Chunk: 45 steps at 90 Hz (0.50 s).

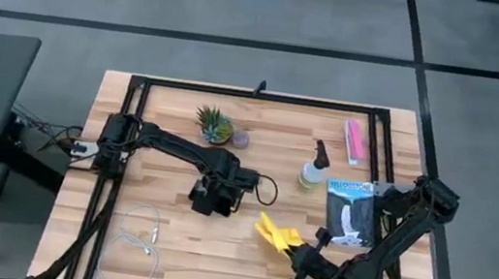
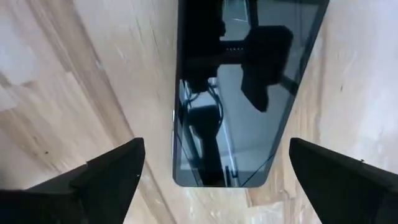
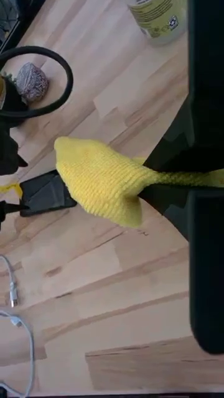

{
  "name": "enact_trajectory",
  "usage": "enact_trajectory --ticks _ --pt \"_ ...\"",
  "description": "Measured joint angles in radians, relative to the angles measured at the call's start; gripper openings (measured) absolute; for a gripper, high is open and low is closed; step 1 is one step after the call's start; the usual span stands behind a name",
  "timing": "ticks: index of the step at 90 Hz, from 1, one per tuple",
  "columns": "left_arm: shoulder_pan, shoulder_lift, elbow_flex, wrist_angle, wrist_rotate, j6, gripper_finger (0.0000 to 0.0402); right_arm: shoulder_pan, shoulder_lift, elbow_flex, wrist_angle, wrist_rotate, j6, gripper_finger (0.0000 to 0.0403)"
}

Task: Apply microfiber cloth
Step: Wipe the back side of the cellphone using the yellow microfiber cloth

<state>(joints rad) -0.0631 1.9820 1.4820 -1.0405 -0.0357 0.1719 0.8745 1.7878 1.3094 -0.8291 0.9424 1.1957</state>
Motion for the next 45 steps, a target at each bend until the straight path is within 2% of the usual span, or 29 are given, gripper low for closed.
enact_trajectory --ticks 10,32,45 --pt "-0.001 -0.001 -0.005 0.005 -0.002 0.002 0.0376 0.0 0.0 0.0 0.004 0.0 0.0 0.0005" --pt "0.0 -0.002 -0.123 0.055 -0.003 0.003 0.0376 0.0 0.0 0.0 0.008 0.0 -0.002 0.0005" --pt "-0.003 -0.005 -0.145 0.084 0.006 0.002 0.0376 0.0 0.0 0.0 0.01 0.0 -0.008 0.0005"
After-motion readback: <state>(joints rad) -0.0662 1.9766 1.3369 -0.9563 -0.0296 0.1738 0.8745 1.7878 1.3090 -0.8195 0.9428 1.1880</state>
